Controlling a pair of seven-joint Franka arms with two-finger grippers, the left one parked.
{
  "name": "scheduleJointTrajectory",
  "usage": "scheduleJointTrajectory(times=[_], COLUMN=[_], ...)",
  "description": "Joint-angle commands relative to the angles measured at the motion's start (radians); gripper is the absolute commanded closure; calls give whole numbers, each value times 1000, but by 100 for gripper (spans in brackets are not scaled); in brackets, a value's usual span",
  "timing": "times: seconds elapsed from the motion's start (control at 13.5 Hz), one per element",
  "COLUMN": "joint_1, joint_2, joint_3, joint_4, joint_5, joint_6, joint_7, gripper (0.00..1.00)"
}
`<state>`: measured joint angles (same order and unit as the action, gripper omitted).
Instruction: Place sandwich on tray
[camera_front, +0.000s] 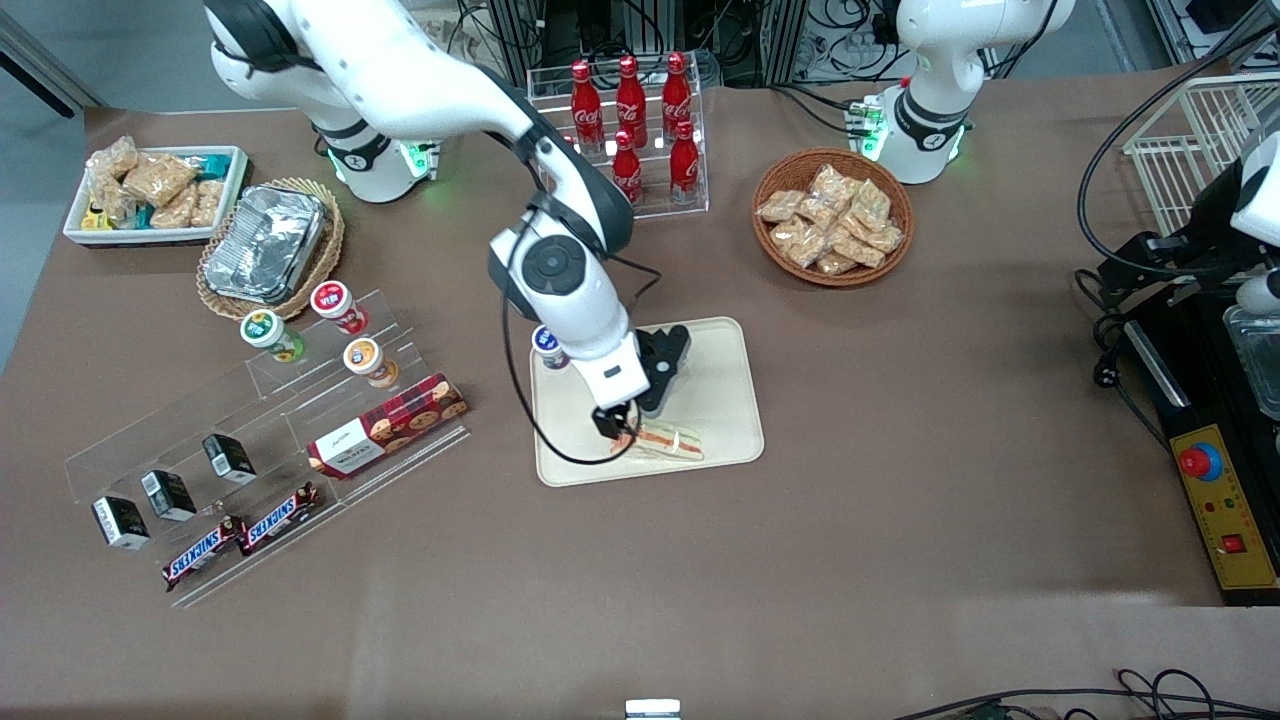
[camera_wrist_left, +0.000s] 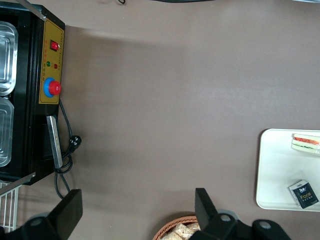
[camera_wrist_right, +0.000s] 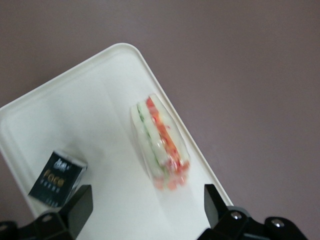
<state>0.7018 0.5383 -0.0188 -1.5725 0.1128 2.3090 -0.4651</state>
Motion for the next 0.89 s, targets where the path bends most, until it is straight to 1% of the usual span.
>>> scheduleJointTrajectory(times=[0.0,0.07,0.15,0.3,0.44,0.52,0.59,0.74,0.81], joint_1=[-79,-88,-91,-90,-91,-91,-93,-94,-152], joint_2=[-148,-199,-246,-322,-360,-380,-402,-460,-481], joint_3=[-4,-27,-74,-189,-307,-357,-398,-437,-426], joint_4=[-23,-23,-23,-23,-23,-23,-23,-23,-23], joint_5=[15,8,-13,-16,-22,-22,-27,-28,-39], joint_6=[-190,-250,-305,-387,-404,-436,-500,-610,-643], joint_7=[95,130,160,180,198,238,262,301,343], gripper=[1,1,1,1,1,1,1,1,1])
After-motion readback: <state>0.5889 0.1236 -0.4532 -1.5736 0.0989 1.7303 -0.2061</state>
